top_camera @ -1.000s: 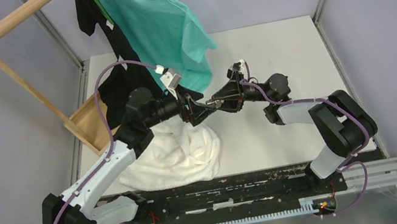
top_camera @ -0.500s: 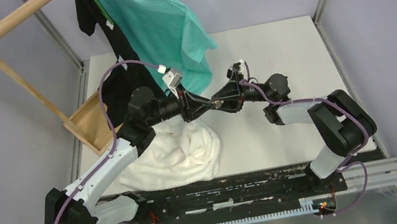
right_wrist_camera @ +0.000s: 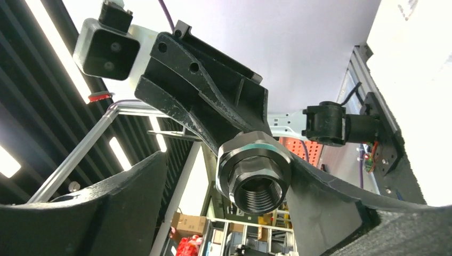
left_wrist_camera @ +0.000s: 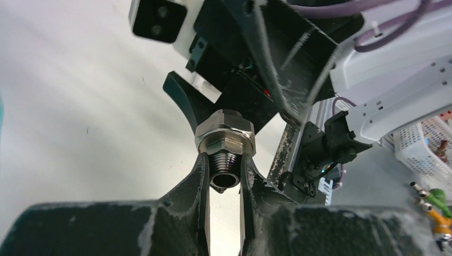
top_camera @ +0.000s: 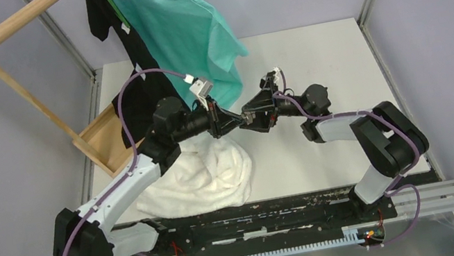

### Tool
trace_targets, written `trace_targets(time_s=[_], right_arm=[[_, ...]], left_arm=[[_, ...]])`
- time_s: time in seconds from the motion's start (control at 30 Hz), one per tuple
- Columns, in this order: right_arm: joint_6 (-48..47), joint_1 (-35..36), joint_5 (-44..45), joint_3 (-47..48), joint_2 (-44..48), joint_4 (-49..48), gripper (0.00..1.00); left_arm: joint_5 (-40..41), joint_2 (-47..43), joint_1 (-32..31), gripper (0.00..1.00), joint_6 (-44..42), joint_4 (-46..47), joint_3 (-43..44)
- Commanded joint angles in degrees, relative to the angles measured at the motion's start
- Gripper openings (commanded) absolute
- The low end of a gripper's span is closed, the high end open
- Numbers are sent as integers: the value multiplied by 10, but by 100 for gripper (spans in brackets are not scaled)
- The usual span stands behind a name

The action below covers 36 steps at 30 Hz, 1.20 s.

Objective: Install the water faucets

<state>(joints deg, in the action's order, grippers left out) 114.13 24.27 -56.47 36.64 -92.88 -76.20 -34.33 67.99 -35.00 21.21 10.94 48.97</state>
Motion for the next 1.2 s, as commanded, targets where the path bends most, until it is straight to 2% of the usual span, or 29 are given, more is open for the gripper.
trace_targets(time_s=[0.0,0.07,0.13,0.17,0.23,0.3,0.33,0.43,0.57,0.67,0.9,1.0,1.17], right_arm=[[-65,-5,8,-1,3,7,85],[-115,-14,9,-11,12,78,87],[-196,-26,8,-19,40,200,89],[-259,-34,10,-18,61,297,89],[-426,-54,41,4,120,568,91],[-637,-67,163,73,177,888,93],[-716,-67,236,118,199,1004,93],[-825,-68,446,179,243,1176,94],[-844,-68,694,220,263,1285,94],[-831,-68,857,223,265,1327,94],[-775,-68,875,178,289,1283,94],[-761,-68,869,163,277,1269,94],[-801,-68,821,177,226,1258,92]], left_arm=[[50,25,-1,3,12,-42,37],[64,31,-1,3,13,-67,46],[81,42,-1,3,8,-103,61],[89,46,-1,3,5,-121,70],[112,55,0,3,3,-154,85],[133,67,-1,3,4,-180,99],[138,74,0,3,7,-190,109],[142,106,-2,3,24,-209,135],[136,180,-13,3,69,-254,196],[214,262,-46,3,79,-358,278],[341,429,-94,3,104,-529,463],[351,478,-96,3,85,-571,524],[363,537,-96,3,21,-632,594]])
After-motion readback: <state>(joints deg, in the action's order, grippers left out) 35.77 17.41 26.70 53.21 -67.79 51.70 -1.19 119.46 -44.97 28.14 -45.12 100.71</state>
